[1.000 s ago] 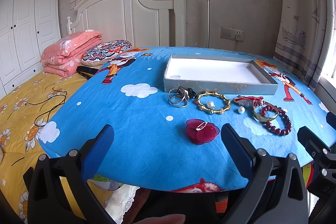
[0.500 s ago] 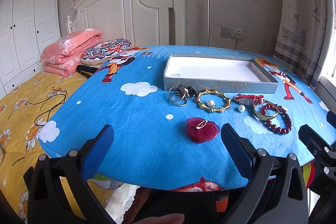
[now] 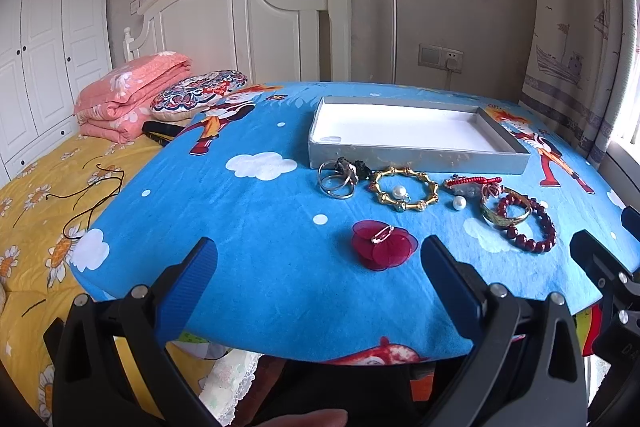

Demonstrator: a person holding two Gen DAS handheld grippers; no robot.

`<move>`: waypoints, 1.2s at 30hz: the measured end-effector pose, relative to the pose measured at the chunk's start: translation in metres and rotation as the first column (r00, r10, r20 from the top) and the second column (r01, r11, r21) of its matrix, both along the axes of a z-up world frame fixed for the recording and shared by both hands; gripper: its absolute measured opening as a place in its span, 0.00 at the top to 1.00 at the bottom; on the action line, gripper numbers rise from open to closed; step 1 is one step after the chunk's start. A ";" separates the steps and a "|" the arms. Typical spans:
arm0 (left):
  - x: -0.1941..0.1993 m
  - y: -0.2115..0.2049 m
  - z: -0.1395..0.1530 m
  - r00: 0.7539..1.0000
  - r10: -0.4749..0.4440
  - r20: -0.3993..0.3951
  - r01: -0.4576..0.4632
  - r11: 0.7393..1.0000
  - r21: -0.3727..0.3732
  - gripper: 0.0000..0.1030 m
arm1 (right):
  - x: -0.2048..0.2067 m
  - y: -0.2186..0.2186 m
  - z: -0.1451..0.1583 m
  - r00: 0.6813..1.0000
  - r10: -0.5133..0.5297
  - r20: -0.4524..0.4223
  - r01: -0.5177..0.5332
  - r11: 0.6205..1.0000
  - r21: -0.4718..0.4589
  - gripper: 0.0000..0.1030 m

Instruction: Organize jewelry

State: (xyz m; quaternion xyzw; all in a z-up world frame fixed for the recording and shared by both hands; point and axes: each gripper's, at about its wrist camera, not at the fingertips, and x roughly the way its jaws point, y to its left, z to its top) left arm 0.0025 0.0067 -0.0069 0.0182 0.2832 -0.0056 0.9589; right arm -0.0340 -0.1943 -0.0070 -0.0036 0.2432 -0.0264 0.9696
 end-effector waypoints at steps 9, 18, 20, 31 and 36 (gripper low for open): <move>0.012 0.007 -0.007 1.000 -0.001 -0.009 0.001 1.000 -0.027 0.04 | 0.009 -0.007 -0.010 1.000 0.012 0.005 -0.012 1.000 0.018 0.06; 0.033 0.000 -0.023 0.999 -0.035 -0.026 0.035 0.999 -0.001 0.05 | 0.026 -0.016 -0.025 1.000 -0.012 -0.022 0.013 0.999 0.033 0.06; 0.038 -0.009 -0.026 0.998 -0.065 -0.023 0.065 0.998 0.005 0.05 | 0.029 -0.018 -0.028 1.000 -0.009 -0.025 0.010 0.999 0.035 0.06; 0.069 -0.038 -0.049 0.991 -0.111 -0.069 0.112 0.994 0.013 0.12 | 0.055 -0.025 -0.044 0.998 -0.022 -0.065 0.025 0.999 0.042 0.06; 0.073 -0.030 -0.053 0.992 -0.094 -0.081 0.094 0.996 -0.008 0.05 | 0.059 -0.026 -0.045 0.998 -0.027 -0.064 0.030 0.998 0.049 0.10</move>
